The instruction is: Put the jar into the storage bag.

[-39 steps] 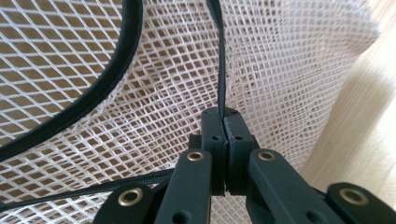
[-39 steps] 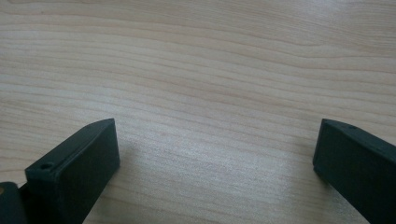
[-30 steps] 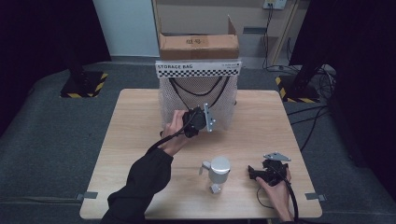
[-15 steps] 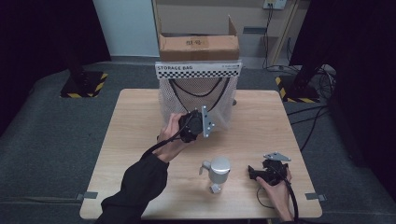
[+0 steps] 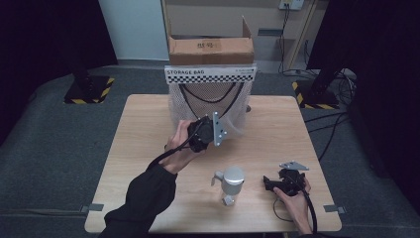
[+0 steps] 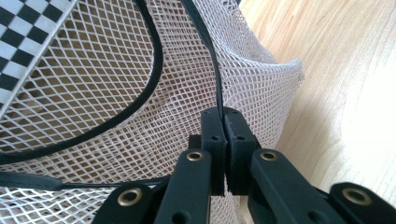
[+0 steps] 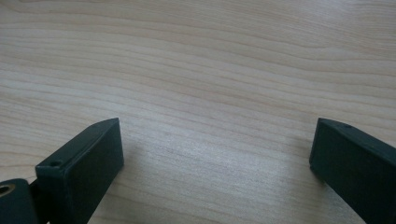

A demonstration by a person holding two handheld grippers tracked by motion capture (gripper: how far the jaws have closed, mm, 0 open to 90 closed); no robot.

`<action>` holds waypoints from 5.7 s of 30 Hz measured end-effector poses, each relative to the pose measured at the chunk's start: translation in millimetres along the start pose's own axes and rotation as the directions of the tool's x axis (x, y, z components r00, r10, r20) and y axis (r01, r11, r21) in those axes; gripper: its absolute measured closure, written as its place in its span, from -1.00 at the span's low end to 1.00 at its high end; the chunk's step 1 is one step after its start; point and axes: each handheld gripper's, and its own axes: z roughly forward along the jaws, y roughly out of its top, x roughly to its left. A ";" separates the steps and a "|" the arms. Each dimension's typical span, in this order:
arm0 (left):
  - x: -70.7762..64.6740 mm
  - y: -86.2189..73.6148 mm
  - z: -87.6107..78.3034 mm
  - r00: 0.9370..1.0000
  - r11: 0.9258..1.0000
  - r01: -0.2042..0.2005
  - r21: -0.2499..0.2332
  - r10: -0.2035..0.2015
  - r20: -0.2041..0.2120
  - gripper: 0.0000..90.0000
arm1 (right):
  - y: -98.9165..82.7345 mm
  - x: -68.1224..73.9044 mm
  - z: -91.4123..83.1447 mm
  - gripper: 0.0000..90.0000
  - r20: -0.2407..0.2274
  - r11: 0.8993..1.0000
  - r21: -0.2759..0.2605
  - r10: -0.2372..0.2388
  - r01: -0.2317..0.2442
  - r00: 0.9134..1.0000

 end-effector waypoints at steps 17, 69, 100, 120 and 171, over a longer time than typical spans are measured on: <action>-0.7 1.6 -1.1 1.000 1.000 0.009 -0.002 -0.009 0.012 0.96 | 26.8 -8.1 -54.8 -0.93 -0.171 0.989 -0.127 -0.096 0.075 0.981; -6.8 -3.3 3.8 1.000 1.000 0.005 0.006 -0.005 0.013 0.91 | 51.8 99.7 -92.7 -0.87 -0.552 0.909 -0.215 -0.415 0.357 0.724; -9.2 -5.3 5.6 1.000 1.000 0.006 0.006 -0.006 0.013 0.89 | 45.9 127.3 -60.2 -0.33 -0.503 0.898 -0.199 -0.437 0.392 0.745; -9.3 -8.2 7.2 1.000 1.000 0.012 0.002 -0.012 0.014 0.89 | 72.3 111.3 -83.5 -0.30 -0.501 0.912 -0.270 -0.406 0.308 0.764; -9.0 -8.5 10.1 1.000 1.000 -0.006 0.010 0.006 0.025 0.88 | 250.3 114.6 -131.4 -0.30 -0.321 0.804 -0.555 -0.443 0.213 0.837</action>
